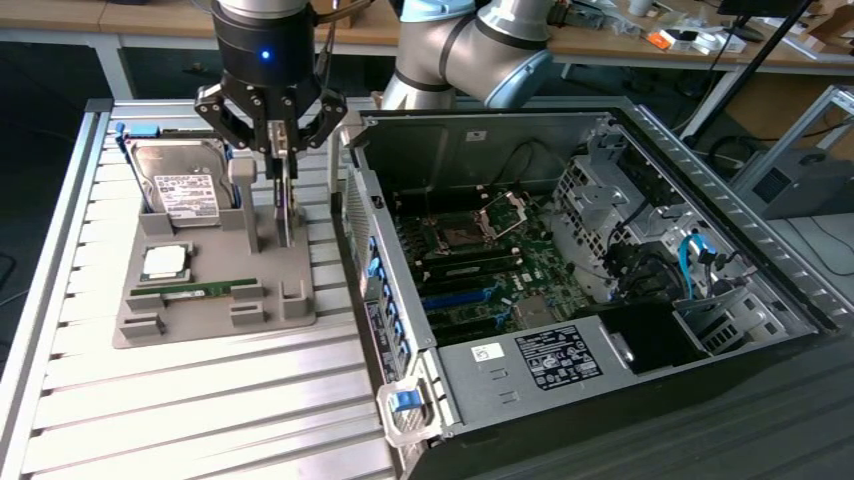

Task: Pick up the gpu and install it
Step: 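Pick up the gpu and move the gpu toward the slot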

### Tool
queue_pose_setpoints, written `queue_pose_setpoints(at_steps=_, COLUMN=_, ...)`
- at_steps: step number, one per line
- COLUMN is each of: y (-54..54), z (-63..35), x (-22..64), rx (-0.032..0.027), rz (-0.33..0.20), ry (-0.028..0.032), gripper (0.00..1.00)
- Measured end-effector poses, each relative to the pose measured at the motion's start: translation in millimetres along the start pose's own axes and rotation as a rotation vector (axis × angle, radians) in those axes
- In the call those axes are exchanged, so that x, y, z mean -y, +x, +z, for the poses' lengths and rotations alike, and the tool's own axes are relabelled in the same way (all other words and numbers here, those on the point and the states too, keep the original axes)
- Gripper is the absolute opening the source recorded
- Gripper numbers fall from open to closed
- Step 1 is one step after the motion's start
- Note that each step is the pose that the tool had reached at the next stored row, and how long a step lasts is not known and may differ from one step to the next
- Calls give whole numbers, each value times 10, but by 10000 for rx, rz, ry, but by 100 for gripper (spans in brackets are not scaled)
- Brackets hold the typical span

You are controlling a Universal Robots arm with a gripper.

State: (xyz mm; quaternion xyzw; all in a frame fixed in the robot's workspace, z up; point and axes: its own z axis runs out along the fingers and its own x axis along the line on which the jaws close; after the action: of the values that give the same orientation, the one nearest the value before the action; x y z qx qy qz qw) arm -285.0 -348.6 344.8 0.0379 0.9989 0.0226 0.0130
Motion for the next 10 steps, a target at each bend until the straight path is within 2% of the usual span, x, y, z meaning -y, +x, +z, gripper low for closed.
queue_pose_setpoints(at_steps=10, y=-1, z=-30, x=-1, rx=0, rz=0, ry=-6, gripper=27)
